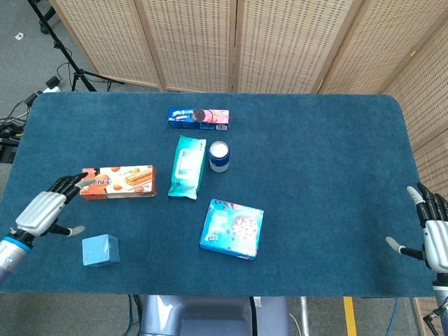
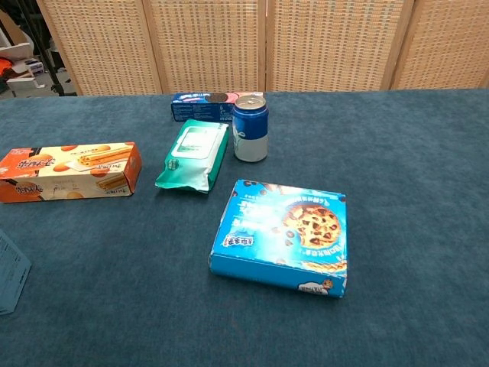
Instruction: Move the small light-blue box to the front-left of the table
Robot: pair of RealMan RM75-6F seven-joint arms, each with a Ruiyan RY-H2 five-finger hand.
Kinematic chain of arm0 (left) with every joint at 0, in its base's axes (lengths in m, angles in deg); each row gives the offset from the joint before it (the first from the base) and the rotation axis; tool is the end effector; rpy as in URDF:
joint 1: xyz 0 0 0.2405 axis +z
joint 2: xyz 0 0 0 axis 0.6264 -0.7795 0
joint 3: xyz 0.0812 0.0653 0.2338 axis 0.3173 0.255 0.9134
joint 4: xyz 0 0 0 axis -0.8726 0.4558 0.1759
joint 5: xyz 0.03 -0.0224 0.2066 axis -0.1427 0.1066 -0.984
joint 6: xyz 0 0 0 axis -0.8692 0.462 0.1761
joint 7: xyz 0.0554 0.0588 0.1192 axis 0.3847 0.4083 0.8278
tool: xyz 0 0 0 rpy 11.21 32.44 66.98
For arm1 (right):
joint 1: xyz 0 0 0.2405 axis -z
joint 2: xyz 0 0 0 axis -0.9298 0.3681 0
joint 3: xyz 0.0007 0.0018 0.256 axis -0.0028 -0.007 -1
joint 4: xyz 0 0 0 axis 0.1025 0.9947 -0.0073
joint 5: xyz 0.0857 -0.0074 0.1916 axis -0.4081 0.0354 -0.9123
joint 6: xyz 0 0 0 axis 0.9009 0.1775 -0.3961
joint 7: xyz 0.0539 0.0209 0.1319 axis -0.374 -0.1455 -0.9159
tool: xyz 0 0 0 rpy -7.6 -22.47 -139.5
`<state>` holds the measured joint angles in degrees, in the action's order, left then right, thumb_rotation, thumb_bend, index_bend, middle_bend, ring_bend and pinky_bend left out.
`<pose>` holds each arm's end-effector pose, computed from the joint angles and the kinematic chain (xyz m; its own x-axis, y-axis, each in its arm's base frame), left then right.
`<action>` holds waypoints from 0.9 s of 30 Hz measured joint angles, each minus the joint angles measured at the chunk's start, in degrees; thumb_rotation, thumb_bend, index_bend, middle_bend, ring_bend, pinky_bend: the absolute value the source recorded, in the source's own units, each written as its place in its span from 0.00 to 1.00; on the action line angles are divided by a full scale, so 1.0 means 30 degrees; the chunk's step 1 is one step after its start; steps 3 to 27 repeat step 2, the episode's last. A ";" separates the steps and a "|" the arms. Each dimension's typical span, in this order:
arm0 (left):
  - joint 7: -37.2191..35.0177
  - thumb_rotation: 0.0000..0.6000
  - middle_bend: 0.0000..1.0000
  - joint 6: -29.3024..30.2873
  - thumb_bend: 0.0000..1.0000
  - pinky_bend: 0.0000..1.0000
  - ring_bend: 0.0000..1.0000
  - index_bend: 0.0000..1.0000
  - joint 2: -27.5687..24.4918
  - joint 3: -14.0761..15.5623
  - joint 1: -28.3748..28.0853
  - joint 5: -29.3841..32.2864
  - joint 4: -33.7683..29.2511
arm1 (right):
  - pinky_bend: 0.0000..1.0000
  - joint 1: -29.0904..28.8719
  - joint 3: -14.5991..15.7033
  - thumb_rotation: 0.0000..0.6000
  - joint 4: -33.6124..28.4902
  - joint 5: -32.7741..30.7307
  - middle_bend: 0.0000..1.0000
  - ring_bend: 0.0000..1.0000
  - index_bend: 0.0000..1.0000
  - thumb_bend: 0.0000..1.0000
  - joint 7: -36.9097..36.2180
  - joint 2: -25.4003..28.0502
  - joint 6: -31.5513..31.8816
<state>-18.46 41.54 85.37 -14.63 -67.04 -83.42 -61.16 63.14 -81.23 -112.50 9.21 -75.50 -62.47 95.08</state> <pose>-0.2976 0.2620 0.1502 0.3333 0.2332 0.9135 0.9317 -0.2298 -0.2813 -0.3249 -0.1990 0.1906 0.2770 0.0766 0.9578 -0.9609 0.0202 0.2762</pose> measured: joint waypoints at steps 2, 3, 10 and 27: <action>0.1643 1.00 0.00 0.1690 0.16 0.00 0.00 0.00 0.0661 -0.0684 0.1136 0.0769 -0.0045 | 0.00 0.0021 0.0006 1.00 0.0004 0.0045 0.00 0.00 0.00 0.00 -0.0023 0.0006 0.0059; 0.1643 1.00 0.00 0.1690 0.16 0.00 0.00 0.00 0.0661 -0.0684 0.1136 0.0769 -0.0045 | 0.00 0.0021 0.0006 1.00 0.0004 0.0045 0.00 0.00 0.00 0.00 -0.0023 0.0006 0.0059; 0.1643 1.00 0.00 0.1690 0.16 0.00 0.00 0.00 0.0661 -0.0684 0.1136 0.0769 -0.0045 | 0.00 0.0021 0.0006 1.00 0.0004 0.0045 0.00 0.00 0.00 0.00 -0.0023 0.0006 0.0059; 0.1643 1.00 0.00 0.1690 0.16 0.00 0.00 0.00 0.0661 -0.0684 0.1136 0.0769 -0.0045 | 0.00 0.0021 0.0006 1.00 0.0004 0.0045 0.00 0.00 0.00 0.00 -0.0023 0.0006 0.0059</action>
